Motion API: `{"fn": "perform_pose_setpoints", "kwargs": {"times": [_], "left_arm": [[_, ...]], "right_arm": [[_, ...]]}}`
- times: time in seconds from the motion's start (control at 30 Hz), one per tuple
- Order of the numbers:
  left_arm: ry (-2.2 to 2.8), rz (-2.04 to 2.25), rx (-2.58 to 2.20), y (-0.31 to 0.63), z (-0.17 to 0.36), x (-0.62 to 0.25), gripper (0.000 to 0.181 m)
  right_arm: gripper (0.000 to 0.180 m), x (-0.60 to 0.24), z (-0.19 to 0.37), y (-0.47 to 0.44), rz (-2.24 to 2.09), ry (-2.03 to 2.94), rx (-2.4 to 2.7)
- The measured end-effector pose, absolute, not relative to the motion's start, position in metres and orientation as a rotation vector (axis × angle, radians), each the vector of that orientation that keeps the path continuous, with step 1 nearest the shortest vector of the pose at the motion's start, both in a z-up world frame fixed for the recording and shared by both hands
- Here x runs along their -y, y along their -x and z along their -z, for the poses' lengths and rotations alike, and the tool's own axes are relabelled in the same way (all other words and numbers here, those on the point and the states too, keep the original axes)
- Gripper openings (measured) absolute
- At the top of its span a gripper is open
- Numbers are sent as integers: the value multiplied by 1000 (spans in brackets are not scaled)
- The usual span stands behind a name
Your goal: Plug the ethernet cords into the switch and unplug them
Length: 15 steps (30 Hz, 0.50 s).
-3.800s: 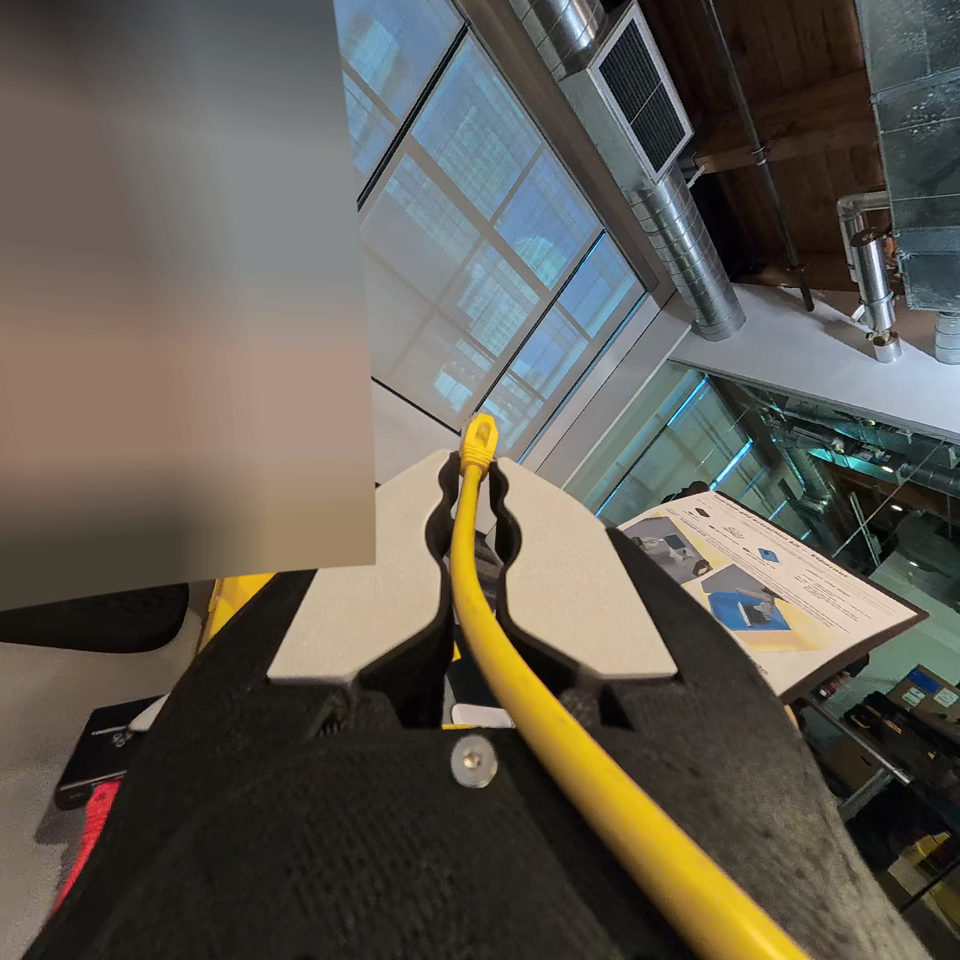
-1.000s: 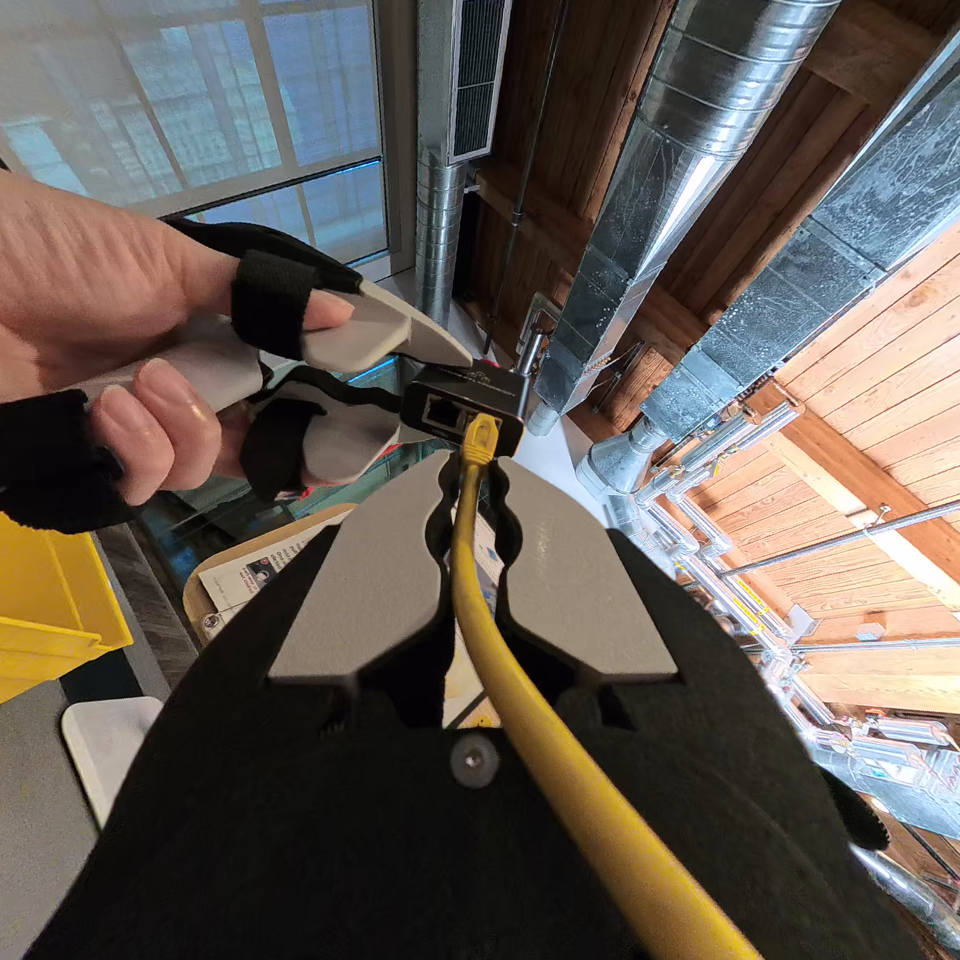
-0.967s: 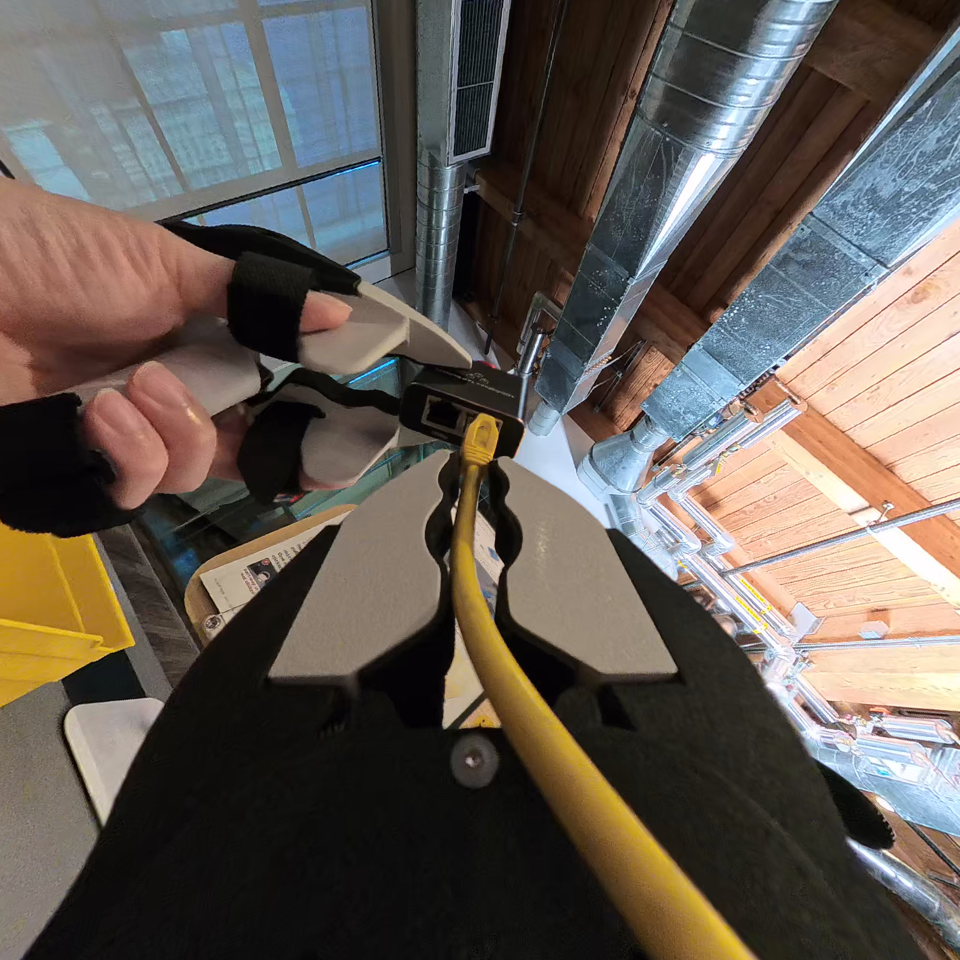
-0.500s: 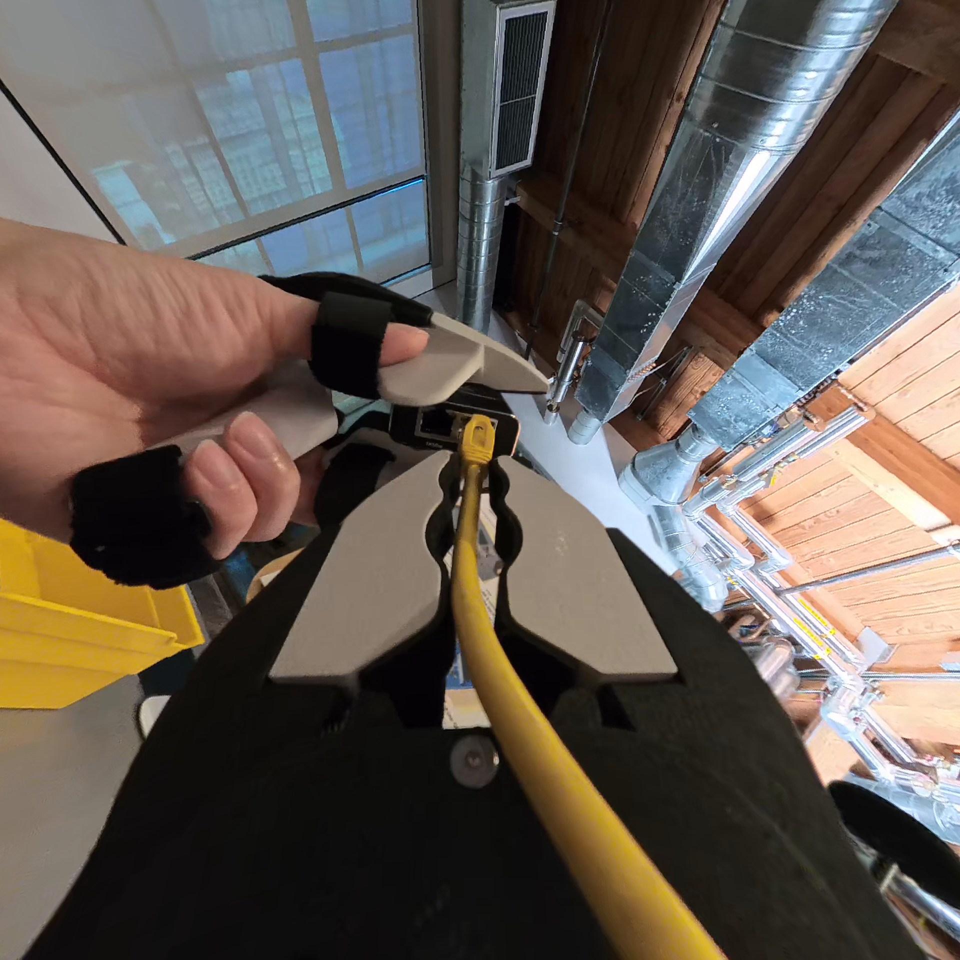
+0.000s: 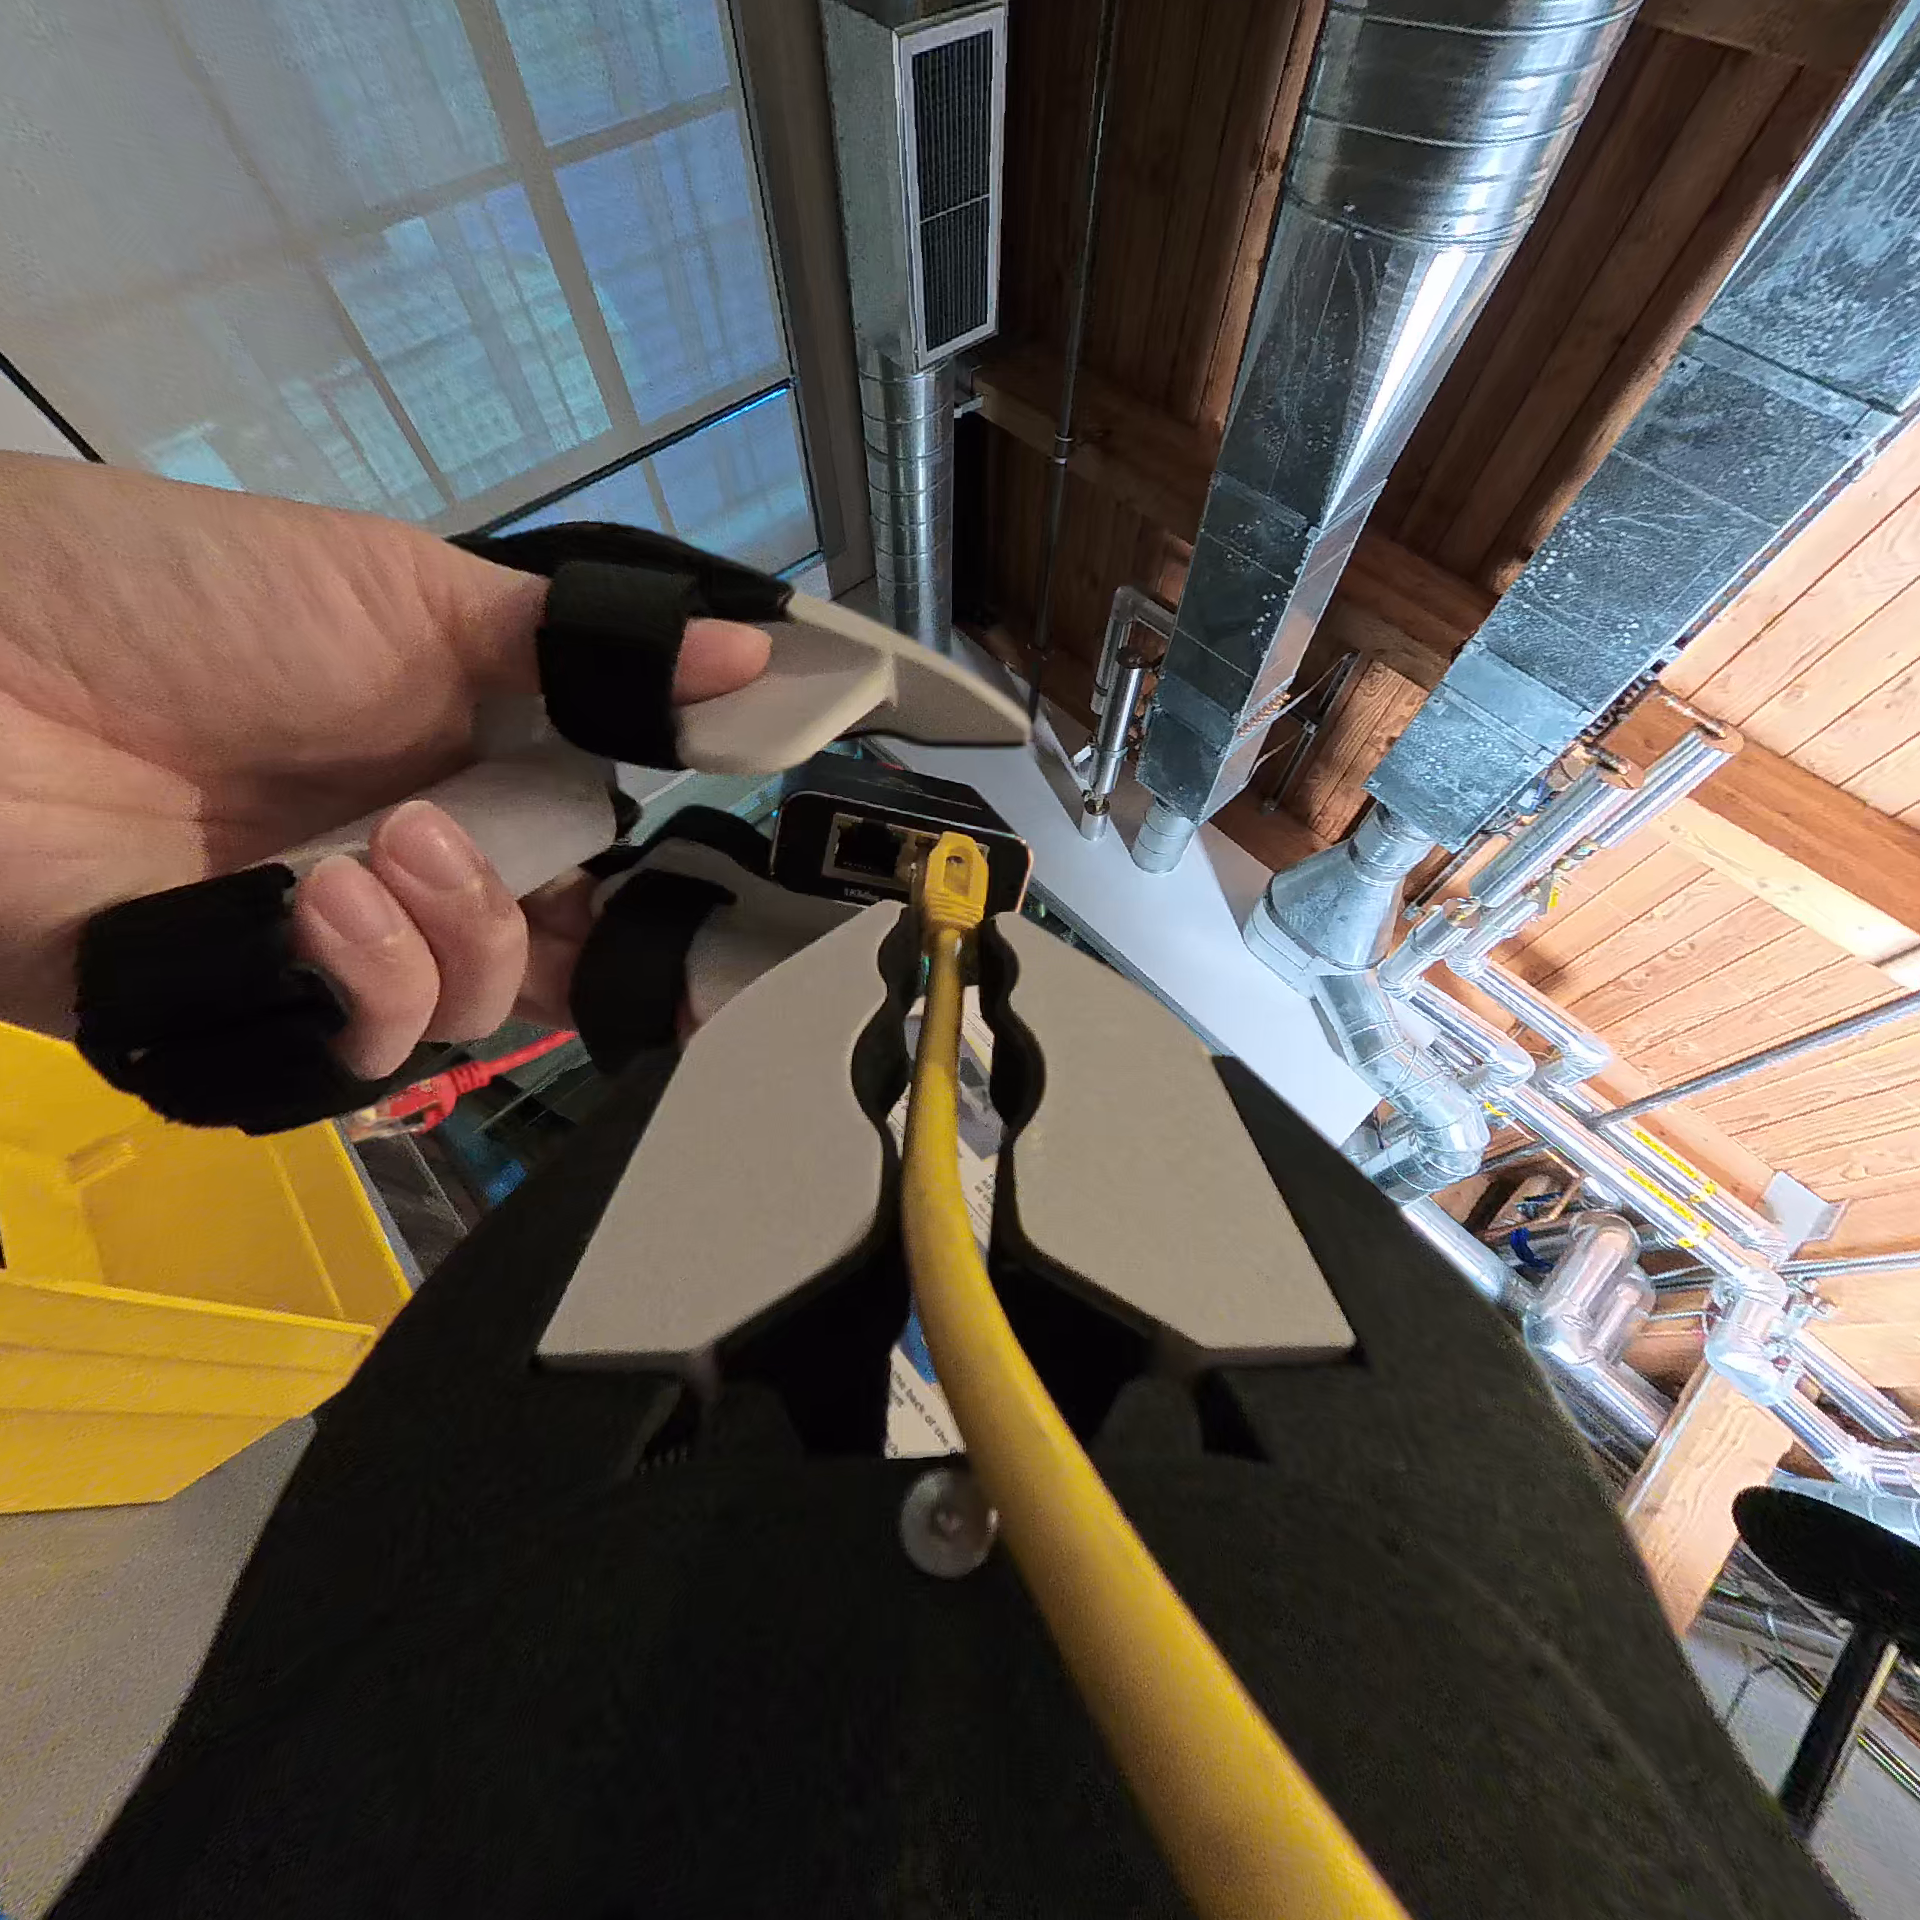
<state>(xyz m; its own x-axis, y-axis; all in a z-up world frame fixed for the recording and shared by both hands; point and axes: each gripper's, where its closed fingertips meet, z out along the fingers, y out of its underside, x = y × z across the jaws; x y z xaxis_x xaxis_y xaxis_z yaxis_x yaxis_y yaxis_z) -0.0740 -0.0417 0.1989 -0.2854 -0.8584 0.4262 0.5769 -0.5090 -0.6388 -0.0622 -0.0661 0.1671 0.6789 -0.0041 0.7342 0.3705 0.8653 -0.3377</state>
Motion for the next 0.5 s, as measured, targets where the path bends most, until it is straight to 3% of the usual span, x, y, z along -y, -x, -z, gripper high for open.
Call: {"fn": "perform_pose_setpoints", "kwargs": {"times": [0.07, 0.5], "left_arm": [[945, 1908, -433, 77, -196, 37, 30], [1038, 1834, -616, 70, -191, 47, 27]], "right_arm": [[11, 65, -167, 63, 218, 495, 811], [11, 65, -162, 60, 186, 467, 865]]}}
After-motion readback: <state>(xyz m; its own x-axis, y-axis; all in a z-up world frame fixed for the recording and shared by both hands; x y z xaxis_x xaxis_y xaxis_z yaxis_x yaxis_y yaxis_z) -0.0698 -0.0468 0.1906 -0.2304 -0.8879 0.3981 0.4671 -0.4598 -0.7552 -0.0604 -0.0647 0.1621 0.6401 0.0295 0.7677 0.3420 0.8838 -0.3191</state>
